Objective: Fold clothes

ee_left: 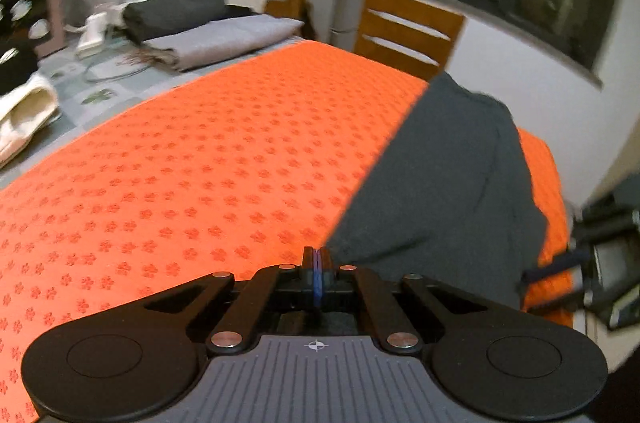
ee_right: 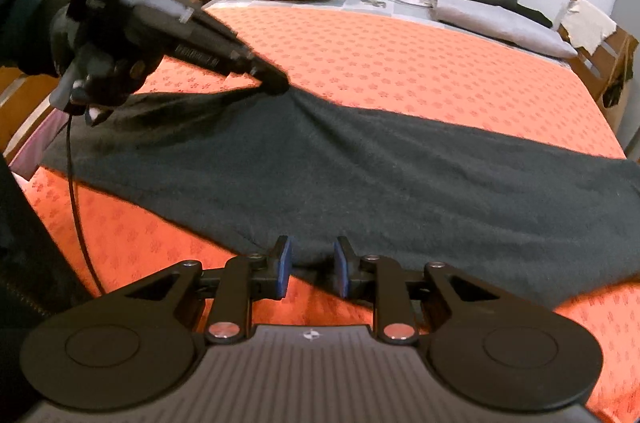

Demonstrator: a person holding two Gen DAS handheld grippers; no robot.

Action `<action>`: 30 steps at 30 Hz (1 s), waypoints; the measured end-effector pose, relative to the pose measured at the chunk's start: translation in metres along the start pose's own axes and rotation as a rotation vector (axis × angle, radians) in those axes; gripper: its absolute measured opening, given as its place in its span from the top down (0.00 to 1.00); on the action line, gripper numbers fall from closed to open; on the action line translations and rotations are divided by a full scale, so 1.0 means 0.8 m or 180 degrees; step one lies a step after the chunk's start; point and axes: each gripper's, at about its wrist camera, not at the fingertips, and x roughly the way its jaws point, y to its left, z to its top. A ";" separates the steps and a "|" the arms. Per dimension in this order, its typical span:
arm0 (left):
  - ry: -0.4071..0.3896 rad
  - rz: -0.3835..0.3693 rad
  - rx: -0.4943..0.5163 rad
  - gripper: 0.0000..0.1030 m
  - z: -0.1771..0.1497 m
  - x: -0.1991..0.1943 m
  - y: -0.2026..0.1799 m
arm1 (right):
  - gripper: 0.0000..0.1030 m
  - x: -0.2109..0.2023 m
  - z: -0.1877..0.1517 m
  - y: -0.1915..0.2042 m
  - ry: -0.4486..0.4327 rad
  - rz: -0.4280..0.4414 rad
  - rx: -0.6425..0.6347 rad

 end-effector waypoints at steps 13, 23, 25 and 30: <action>0.0169 -0.0292 0.0214 0.92 0.005 0.012 0.005 | 0.68 0.033 0.006 0.000 0.0367 0.0159 0.0015; 0.0373 -0.0569 0.0958 0.88 0.000 0.041 -0.030 | 0.68 0.035 0.007 -0.001 0.0307 0.0116 0.0115; 0.0411 -0.0615 0.1068 0.82 -0.002 0.044 -0.033 | 0.67 0.036 0.007 0.000 0.0292 0.0101 0.0150; 0.0412 -0.0662 0.1216 0.70 -0.004 0.046 -0.039 | 0.67 0.037 0.006 -0.001 0.0266 0.0081 0.0229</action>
